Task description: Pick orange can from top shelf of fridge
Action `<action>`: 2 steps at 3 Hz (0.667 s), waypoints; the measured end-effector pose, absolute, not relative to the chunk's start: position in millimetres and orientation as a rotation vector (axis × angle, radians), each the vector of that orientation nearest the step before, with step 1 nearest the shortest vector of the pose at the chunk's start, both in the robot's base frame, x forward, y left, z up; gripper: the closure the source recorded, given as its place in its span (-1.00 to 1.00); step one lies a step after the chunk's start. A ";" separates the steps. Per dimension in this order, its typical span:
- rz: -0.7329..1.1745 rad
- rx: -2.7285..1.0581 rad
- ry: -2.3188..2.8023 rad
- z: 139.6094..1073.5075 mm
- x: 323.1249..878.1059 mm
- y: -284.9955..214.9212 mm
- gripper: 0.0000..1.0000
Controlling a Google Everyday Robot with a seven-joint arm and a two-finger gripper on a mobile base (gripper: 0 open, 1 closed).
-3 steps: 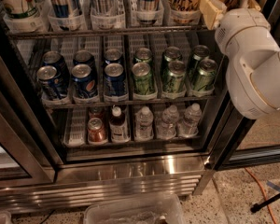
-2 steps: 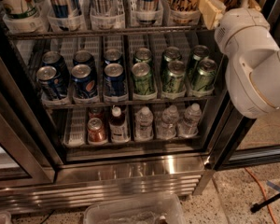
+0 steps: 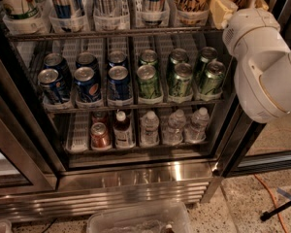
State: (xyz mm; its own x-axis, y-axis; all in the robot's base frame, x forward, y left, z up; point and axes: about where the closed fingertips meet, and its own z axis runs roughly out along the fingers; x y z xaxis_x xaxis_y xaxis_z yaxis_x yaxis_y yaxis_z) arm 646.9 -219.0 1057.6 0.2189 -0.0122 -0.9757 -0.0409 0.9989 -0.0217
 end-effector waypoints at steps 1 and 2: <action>0.020 -0.046 1.350 1057.7 646.9 -218.9 0.75; 0.020 -0.046 1.350 1057.7 646.9 -218.9 1.00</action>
Offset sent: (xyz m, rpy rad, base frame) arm 0.0000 0.0000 0.0000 0.0000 0.0000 0.0000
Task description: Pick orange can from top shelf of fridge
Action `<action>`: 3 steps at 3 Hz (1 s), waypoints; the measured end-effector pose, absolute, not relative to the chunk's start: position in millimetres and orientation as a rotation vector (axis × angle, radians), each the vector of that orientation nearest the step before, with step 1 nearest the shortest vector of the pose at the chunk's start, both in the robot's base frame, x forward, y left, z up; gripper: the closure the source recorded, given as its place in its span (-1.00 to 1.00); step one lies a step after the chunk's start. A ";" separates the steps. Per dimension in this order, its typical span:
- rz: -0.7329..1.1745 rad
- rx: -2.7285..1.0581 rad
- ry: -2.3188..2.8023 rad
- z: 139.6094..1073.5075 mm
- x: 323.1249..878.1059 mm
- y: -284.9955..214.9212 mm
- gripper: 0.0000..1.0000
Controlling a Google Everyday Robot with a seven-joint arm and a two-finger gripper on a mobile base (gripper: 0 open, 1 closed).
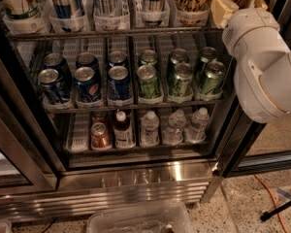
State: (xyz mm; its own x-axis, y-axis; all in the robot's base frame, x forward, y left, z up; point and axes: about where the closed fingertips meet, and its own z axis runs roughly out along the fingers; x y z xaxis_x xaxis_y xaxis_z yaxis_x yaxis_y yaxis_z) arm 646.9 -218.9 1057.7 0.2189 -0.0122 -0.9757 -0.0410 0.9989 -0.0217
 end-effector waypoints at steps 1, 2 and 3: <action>0.020 -0.046 1.350 1057.7 646.9 -218.9 1.00; 0.035 -0.055 1.327 1066.7 641.7 -215.0 1.00; 0.049 -0.068 1.280 1083.0 634.6 -211.0 1.00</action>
Offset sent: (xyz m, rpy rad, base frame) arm -0.0125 0.0070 0.0197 0.0065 -0.0507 0.0345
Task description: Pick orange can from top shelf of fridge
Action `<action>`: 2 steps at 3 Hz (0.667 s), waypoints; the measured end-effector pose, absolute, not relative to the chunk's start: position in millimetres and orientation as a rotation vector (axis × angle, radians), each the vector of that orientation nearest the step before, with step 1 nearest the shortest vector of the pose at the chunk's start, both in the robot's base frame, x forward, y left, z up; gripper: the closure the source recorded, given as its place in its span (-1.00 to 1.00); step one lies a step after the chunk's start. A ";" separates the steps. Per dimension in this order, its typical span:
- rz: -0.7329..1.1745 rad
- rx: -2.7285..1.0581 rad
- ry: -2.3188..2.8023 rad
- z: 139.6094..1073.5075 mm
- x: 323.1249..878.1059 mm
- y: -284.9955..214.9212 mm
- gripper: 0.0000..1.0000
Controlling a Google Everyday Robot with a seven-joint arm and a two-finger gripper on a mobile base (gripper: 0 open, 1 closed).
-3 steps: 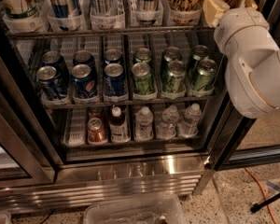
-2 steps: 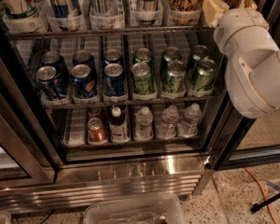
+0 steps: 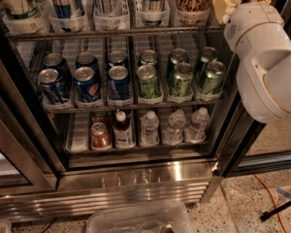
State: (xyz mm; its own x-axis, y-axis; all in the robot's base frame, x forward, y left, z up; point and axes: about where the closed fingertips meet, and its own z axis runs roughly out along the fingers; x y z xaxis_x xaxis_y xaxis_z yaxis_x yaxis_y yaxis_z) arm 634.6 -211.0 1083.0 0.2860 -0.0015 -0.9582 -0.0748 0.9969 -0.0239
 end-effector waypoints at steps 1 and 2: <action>0.055 -0.084 1.252 1092.5 630.4 -208.1 1.00; 0.055 -0.104 1.241 1096.6 628.0 -206.1 1.00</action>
Offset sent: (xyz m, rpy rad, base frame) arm -0.0095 0.0052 0.0166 -0.0375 -0.0489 0.0359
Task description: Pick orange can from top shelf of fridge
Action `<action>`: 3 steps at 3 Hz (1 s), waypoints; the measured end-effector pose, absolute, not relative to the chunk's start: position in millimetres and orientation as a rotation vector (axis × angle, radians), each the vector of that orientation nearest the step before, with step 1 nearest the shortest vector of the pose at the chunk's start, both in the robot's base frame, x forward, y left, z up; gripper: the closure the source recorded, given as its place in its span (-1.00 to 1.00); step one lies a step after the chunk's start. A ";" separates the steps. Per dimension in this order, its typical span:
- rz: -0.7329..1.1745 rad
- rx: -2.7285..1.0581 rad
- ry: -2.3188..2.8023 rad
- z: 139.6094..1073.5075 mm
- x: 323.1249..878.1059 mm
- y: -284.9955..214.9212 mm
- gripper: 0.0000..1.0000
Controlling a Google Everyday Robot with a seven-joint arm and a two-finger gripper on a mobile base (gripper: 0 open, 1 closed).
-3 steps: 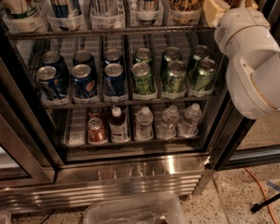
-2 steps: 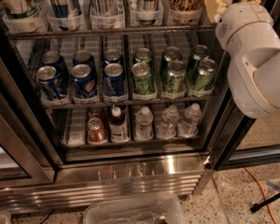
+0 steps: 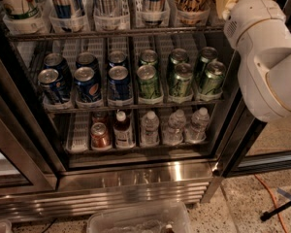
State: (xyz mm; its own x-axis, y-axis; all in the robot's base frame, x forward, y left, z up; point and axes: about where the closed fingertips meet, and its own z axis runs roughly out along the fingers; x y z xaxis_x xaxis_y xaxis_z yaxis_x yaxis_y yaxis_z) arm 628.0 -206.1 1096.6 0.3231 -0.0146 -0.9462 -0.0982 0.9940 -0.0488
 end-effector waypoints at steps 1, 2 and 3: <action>0.043 -0.138 1.254 1094.4 624.1 -207.4 1.00; 0.045 -0.168 1.270 1087.3 617.6 -209.3 1.00; 0.050 -0.210 1.283 1080.7 610.0 -210.0 1.00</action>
Offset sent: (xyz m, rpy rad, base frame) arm -0.0191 -0.0093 -0.0186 -0.0819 0.0512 0.0455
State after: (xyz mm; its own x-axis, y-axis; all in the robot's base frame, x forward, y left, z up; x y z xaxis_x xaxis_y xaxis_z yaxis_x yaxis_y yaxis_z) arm 610.0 -210.0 1080.7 0.2857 -0.0794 -0.9550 -0.1537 0.9799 -0.1274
